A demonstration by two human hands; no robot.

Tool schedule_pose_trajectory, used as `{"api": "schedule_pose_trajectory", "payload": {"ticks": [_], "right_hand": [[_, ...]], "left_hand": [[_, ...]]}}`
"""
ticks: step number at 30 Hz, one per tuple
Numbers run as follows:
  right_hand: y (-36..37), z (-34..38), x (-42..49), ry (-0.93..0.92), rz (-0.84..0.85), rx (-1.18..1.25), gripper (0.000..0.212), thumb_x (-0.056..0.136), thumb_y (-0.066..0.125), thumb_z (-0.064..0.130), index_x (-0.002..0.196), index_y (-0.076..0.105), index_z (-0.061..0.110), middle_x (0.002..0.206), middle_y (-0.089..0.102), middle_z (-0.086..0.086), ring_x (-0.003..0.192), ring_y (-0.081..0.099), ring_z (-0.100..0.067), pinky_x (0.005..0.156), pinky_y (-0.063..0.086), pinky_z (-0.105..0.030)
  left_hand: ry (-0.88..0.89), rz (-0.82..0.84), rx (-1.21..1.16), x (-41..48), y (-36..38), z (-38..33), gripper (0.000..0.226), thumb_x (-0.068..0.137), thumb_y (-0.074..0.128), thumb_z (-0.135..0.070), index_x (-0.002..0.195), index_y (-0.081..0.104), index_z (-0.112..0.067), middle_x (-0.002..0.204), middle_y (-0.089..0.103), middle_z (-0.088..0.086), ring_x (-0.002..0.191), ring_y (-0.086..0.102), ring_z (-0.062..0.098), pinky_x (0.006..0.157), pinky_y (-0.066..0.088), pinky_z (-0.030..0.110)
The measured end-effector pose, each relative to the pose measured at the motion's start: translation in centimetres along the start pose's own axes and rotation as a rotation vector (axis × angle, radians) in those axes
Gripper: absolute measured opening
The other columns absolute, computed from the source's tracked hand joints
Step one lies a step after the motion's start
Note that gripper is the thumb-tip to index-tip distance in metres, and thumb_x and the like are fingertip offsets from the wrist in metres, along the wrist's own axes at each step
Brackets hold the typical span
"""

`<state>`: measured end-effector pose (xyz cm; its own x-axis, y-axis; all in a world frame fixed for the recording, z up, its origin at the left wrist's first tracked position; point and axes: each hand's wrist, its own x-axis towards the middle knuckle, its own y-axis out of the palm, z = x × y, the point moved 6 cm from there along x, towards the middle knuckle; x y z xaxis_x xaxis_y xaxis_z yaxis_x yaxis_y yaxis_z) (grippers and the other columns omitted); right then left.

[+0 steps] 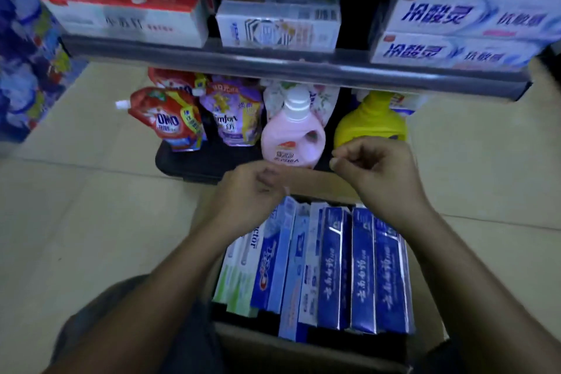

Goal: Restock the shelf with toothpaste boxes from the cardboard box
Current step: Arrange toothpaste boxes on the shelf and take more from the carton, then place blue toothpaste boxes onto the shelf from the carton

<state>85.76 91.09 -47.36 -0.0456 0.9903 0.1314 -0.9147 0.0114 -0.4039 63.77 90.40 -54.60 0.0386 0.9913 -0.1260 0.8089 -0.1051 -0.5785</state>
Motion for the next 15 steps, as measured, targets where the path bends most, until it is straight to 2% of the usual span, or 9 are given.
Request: {"api": "schedule_pose_trajectory", "payload": {"ticks": [2,3,4,5,7,9,12,13,15], "right_hand": [[1.0,-1.7,-0.4,0.056,0.025,-0.024,0.026,0.084,0.078,0.005,0.075,0.072,0.029,0.068,0.071,0.013,0.063,0.063,-0.001,0.064,0.05,-0.024],[1.3,-2.2,-0.6,0.079,0.047,-0.044,0.022,0.084,0.078,0.007,0.077,0.073,0.028,0.069,0.072,0.011,0.065,0.065,-0.004,0.064,0.051,-0.027],[1.6,-2.6,-0.7,0.098,0.073,-0.067,0.018,0.084,0.078,0.009,0.079,0.074,0.026,0.071,0.073,0.01,0.065,0.065,-0.007,0.064,0.052,-0.029],[1.8,-2.9,-0.8,0.11,0.093,-0.079,0.016,0.084,0.078,0.011,0.081,0.075,0.026,0.072,0.073,0.009,0.064,0.065,-0.007,0.062,0.05,-0.029],[1.8,-2.9,-0.6,0.113,0.099,-0.085,0.018,0.084,0.079,0.012,0.081,0.073,0.029,0.071,0.072,0.007,0.061,0.062,-0.006,0.059,0.048,-0.029],[1.5,-2.9,-0.4,0.125,0.082,-0.081,0.019,0.084,0.079,0.011,0.081,0.073,0.029,0.074,0.073,0.002,0.065,0.064,-0.012,0.064,0.052,-0.035],[1.0,-2.9,-0.5,0.146,0.075,-0.08,0.012,0.085,0.079,0.01,0.086,0.075,0.022,0.079,0.074,-0.006,0.072,0.068,-0.028,0.071,0.056,-0.042],[0.9,-3.0,-0.7,0.149,0.079,-0.09,0.012,0.085,0.079,0.011,0.086,0.075,0.022,0.079,0.074,-0.008,0.072,0.068,-0.03,0.071,0.056,-0.043],[0.7,-3.2,-1.0,0.158,0.078,-0.107,0.016,0.086,0.079,0.012,0.083,0.073,0.026,0.078,0.073,-0.006,0.067,0.065,-0.023,0.07,0.055,-0.043]], "left_hand": [[-0.021,-0.011,0.107,0.3,0.9,1.8,0.034,0.072,0.073,-0.052,0.103,0.062,-0.058,0.071,0.066,-0.027,0.076,0.065,-0.001,0.061,0.05,0.007],[-0.027,-0.006,0.13,0.4,1.4,2.3,0.031,0.076,0.075,-0.05,0.105,0.066,-0.05,0.075,0.065,-0.028,0.077,0.064,-0.002,0.058,0.045,0.003],[-0.038,0.021,0.119,0.5,2.1,2.8,0.033,0.08,0.077,-0.049,0.111,0.068,-0.041,0.085,0.07,-0.025,0.08,0.065,-0.001,0.062,0.049,0.008],[-0.056,0.068,0.103,0.6,2.9,3.3,0.034,0.083,0.076,-0.049,0.114,0.069,-0.037,0.096,0.072,-0.02,0.086,0.067,0.002,0.071,0.057,0.021],[-0.094,0.141,0.146,0.7,4.4,3.7,0.039,0.087,0.072,-0.055,0.117,0.068,-0.031,0.108,0.073,-0.007,0.094,0.069,0.014,0.08,0.06,0.04],[-0.108,0.191,0.244,0.7,5.4,4.0,0.044,0.086,0.07,-0.062,0.114,0.068,-0.027,0.107,0.072,-0.004,0.09,0.068,0.017,0.079,0.059,0.042],[-0.109,0.211,0.305,0.8,6.1,4.3,0.046,0.084,0.077,-0.054,0.117,0.065,-0.024,0.105,0.07,-0.002,0.087,0.066,0.019,0.076,0.059,0.042],[-0.105,0.192,0.308,0.8,6.1,4.4,0.047,0.083,0.078,-0.051,0.118,0.065,-0.023,0.107,0.07,-0.003,0.088,0.066,0.02,0.076,0.059,0.043],[-0.097,0.149,0.289,0.8,6.1,4.4,0.043,0.082,0.08,-0.047,0.115,0.064,-0.026,0.104,0.07,-0.007,0.083,0.065,0.016,0.073,0.06,0.041]]}}
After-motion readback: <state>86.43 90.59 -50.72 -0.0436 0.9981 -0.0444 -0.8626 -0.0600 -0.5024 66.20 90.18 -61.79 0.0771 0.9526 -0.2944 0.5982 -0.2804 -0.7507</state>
